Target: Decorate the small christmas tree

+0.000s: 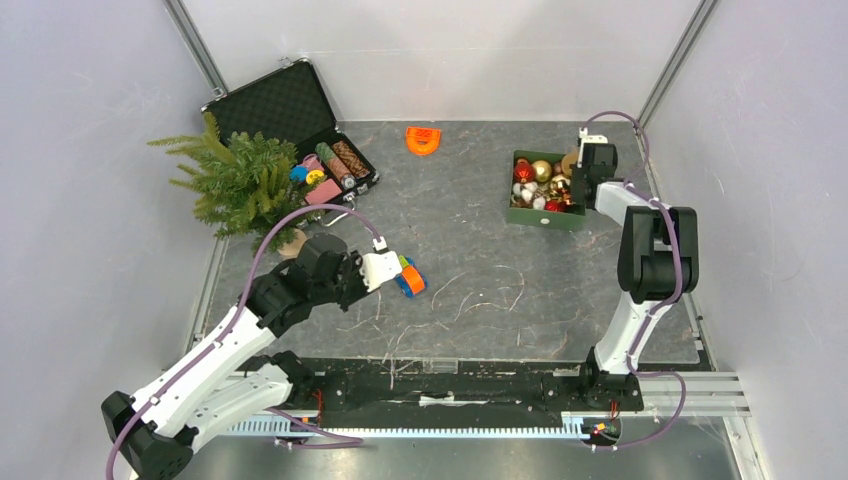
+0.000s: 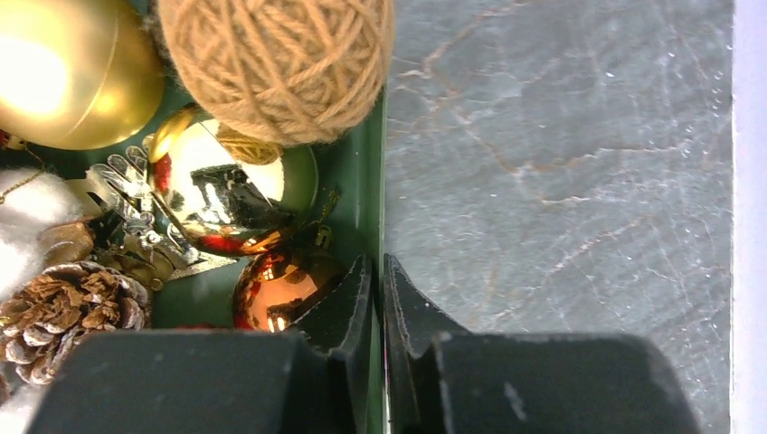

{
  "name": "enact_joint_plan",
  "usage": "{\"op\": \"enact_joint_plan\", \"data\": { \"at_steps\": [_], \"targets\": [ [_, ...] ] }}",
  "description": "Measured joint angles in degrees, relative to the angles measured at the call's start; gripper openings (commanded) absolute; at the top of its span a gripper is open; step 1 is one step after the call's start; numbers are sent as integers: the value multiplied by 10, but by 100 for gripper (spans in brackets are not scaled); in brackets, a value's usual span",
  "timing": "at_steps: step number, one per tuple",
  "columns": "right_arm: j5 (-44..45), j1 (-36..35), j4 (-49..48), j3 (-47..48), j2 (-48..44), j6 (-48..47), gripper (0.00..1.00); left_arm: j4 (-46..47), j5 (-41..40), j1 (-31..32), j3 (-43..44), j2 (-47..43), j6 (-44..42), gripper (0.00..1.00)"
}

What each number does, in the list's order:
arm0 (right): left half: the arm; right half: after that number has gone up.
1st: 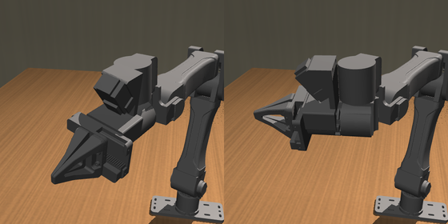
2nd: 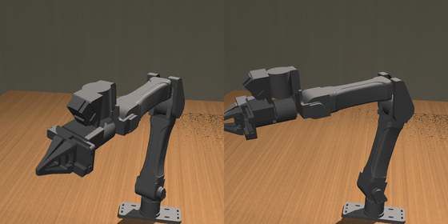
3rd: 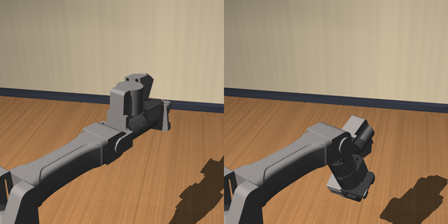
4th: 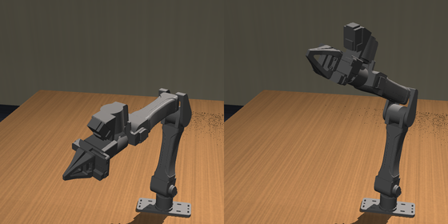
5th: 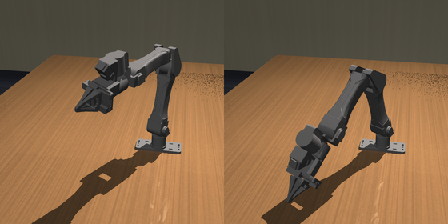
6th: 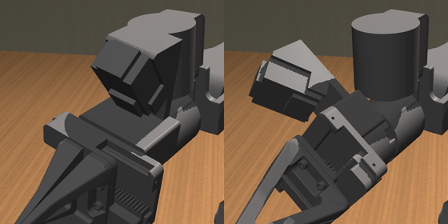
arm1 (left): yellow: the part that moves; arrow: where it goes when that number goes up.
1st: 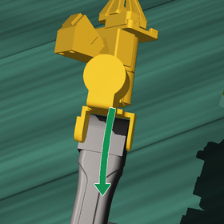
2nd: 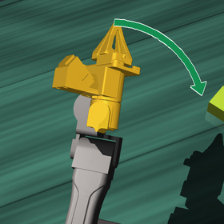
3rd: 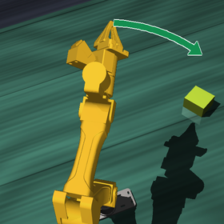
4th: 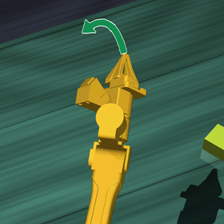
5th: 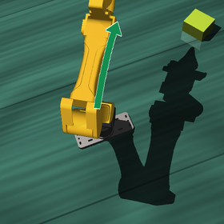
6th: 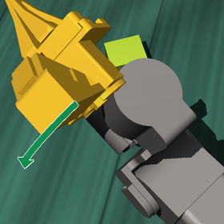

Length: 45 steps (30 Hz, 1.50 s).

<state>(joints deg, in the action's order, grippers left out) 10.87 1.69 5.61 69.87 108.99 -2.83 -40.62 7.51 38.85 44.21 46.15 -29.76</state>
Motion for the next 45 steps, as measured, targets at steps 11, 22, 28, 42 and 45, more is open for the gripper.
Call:
{"op": "enact_joint_plan", "data": {
  "at_steps": [11,22,28,42,45],
  "targets": [
    [33,22,10,-15,-42,-15,84,-31,34,0,7,6,-38,2],
    [45,-59,19,-102,-311,-7,97,-51,46,0,13,-21,-44,2],
    [-47,-344,-21,-181,-371,14,98,-62,46,0,13,-47,-45,2],
    [-13,-599,-19,-76,-68,28,87,-66,46,0,13,-57,-45,2],
    [-9,-597,-17,-57,-38,33,59,-66,46,0,13,-57,-45,2]
  ]
}}
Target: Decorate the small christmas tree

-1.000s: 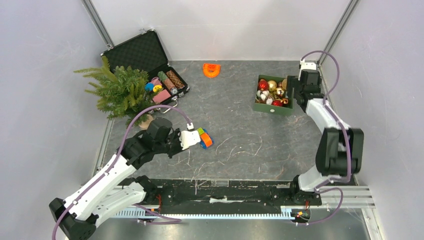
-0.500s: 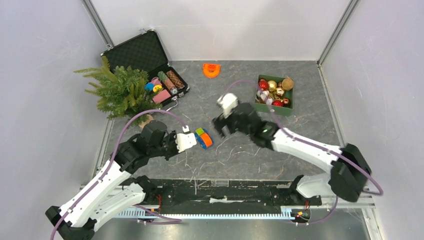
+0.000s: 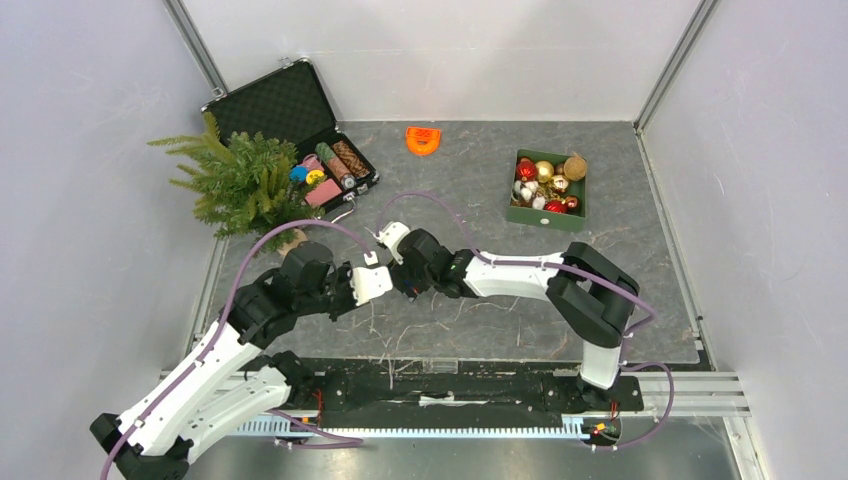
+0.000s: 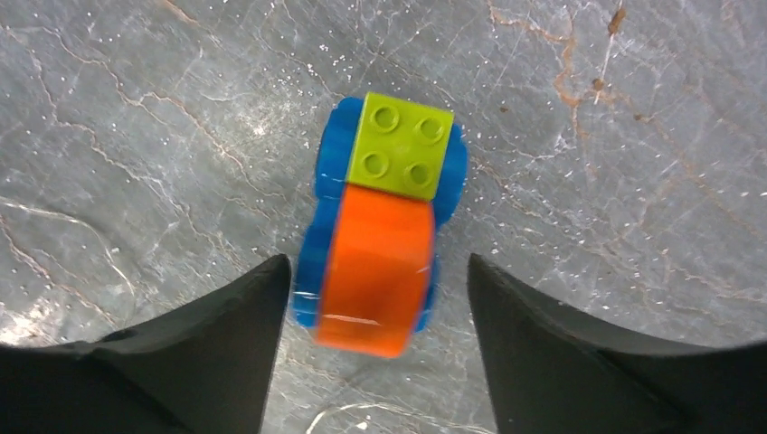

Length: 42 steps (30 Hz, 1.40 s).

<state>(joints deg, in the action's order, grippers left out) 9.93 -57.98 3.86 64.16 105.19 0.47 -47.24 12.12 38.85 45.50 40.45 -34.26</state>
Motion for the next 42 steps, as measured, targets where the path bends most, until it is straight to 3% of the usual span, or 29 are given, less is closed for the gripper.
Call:
{"op": "enact_joint_plan", "data": {
  "at_steps": [2,4,9,14,21,23,26,31,32,33,36,37,42],
  "targets": [
    [0,1,0,2,7,6,33,0,0,0,0,0,0,2],
    [0,2,-7,2,5,7,18,0,0,0,0,-1,0,2],
    [-27,31,-17,-24,-47,21,3,-2,0,0,0,-6,0,2],
    [-35,138,9,-85,-187,19,1,-3,0,0,0,-9,0,2],
    [11,374,4,-116,-381,9,0,-3,0,0,0,-14,0,2],
    [16,471,-9,-140,-413,9,0,-3,0,0,0,-15,0,2],
    [20,632,-47,-184,-410,18,0,-3,0,0,0,-15,0,2],
    [-9,752,-80,-219,-299,46,0,-3,0,0,0,-16,0,2],
    [-16,760,-82,-219,-270,50,4,-3,0,0,0,-16,0,2],
    [-24,766,-82,-219,-243,52,18,-3,0,0,0,-16,0,2],
    [-39,767,-81,-224,-201,57,81,-4,0,0,0,-16,0,2],
    [-42,767,-80,-226,-198,60,97,-4,0,0,0,-16,0,2],
    [-53,764,-75,-227,-215,60,98,-8,0,0,2,-16,0,2]
  ]
}}
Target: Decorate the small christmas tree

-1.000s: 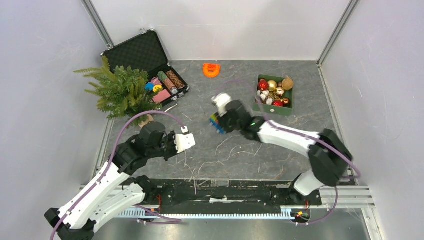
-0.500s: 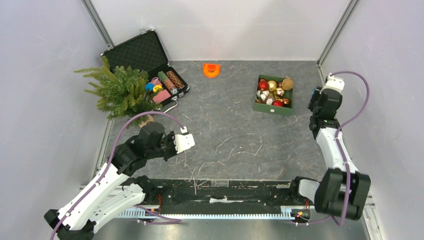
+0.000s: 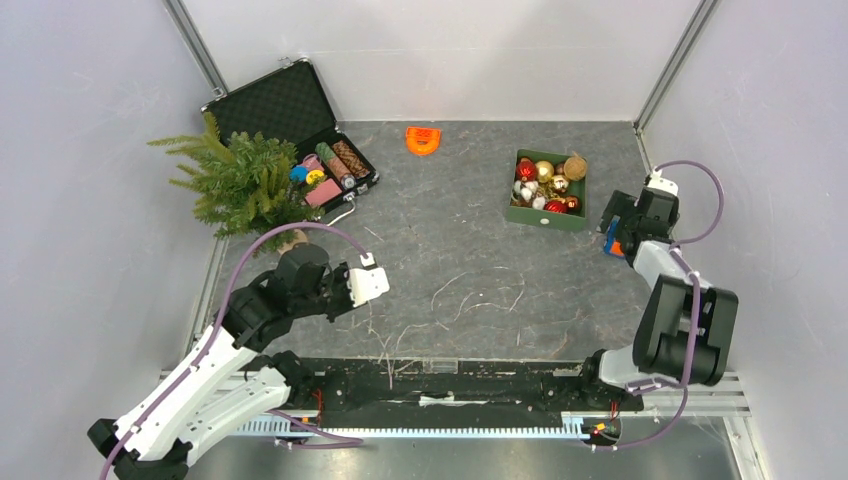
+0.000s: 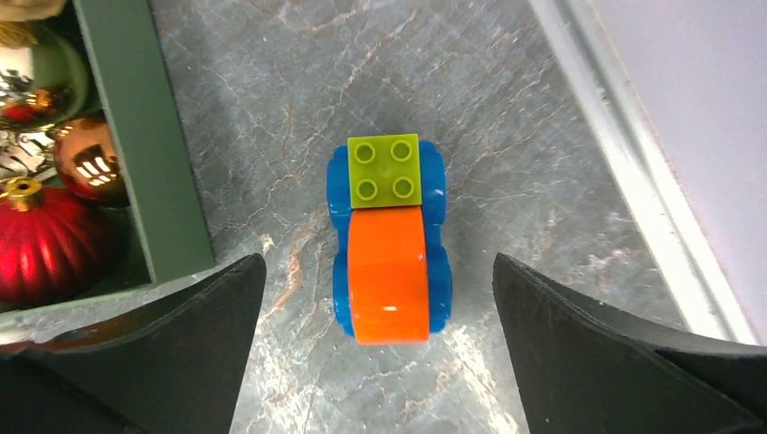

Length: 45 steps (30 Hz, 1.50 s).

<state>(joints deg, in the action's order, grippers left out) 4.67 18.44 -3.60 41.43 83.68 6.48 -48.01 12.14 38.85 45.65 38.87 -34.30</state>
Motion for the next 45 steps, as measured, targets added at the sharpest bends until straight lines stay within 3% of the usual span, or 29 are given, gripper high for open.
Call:
{"op": "enact_joint_plan", "data": {
  "at_steps": [4,9,12,16,19,22,32,35,37,39,40,41,42,43,44,45],
  "targets": [
    [41,-57,38,10,-77,-19,98,-2,-1,0,14,3,0,2],
    [90,-321,44,30,-234,-69,98,2,-13,0,33,10,1,2],
    [33,-434,22,25,-306,-100,98,4,-16,0,36,13,3,2],
    [-117,-582,-64,-29,-330,-143,98,6,-18,0,38,15,7,2],
    [-194,-741,-128,-76,-276,-172,98,6,-17,0,44,16,9,2],
    [-225,-821,-190,-82,-168,-173,98,7,-16,-1,48,16,11,2],
    [-198,-840,-480,-34,105,-41,98,4,7,-5,62,16,28,2],
    [-194,-840,-523,9,159,-13,87,4,20,-6,71,16,32,2],
    [-195,-841,-535,40,186,1,72,4,23,-6,75,16,34,2],
    [-201,-842,-553,65,208,18,41,3,31,-6,78,16,37,2],
    [-204,-842,-562,70,214,26,18,3,33,-6,80,16,37,2],
    [-206,-842,-567,71,216,28,6,3,34,-6,82,17,39,6],
    [-207,-842,-573,71,217,36,0,3,34,-6,84,17,40,24],
    [-207,-842,-580,68,217,46,0,1,33,-6,87,17,41,53],
    [-206,-842,-587,63,216,47,0,-3,28,-6,92,17,45,74],
    [-203,-841,-591,54,213,51,0,-5,23,-6,97,16,44,78]
  ]
}}
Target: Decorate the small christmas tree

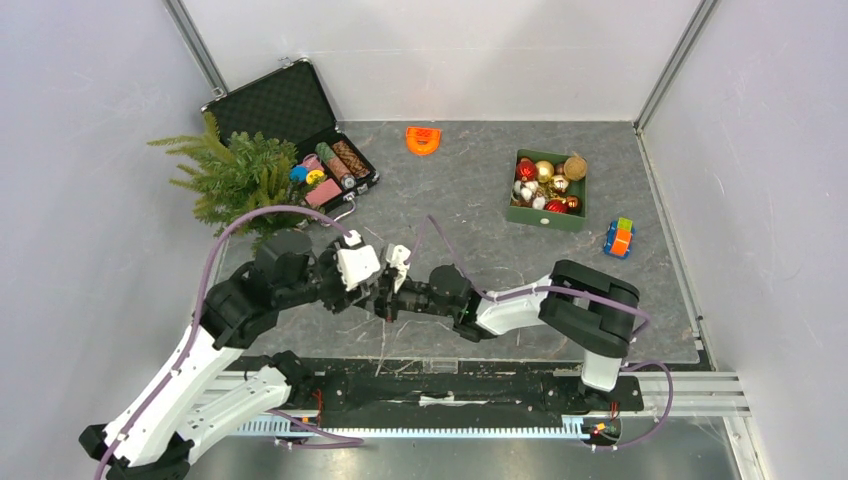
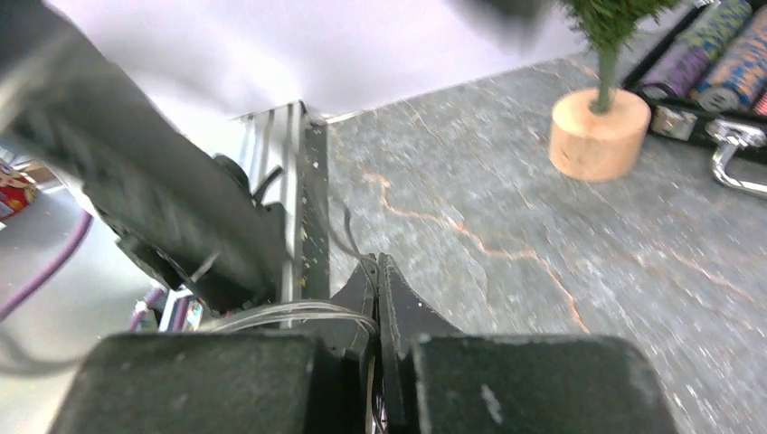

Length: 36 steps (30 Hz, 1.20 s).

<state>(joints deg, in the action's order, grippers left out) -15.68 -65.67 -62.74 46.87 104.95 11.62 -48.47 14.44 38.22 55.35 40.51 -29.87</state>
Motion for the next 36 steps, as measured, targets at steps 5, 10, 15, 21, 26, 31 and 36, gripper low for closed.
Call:
{"op": "enact_joint_plan", "data": {
  "at_steps": [5,10,15,21,26,31,36],
  "targets": [
    [16,17,18,-66,-53,3,0,-55,-83,-2,78,0,10,80],
    [52,32,81,-88,-117,-23,0,-133,-117,-3,218,-12,11,81],
    [78,32,126,-95,-144,-51,0,-122,-234,-27,327,-38,33,81],
    [83,32,158,-95,-148,-69,0,-1,-440,-47,337,22,41,82],
    [82,32,165,-103,-151,-70,0,79,-467,-143,325,128,42,83],
    [82,31,172,-115,-160,-72,0,51,-358,-346,394,228,106,84],
    [82,26,174,-127,-173,-76,0,53,-279,-381,369,195,163,84]
  ]
}}
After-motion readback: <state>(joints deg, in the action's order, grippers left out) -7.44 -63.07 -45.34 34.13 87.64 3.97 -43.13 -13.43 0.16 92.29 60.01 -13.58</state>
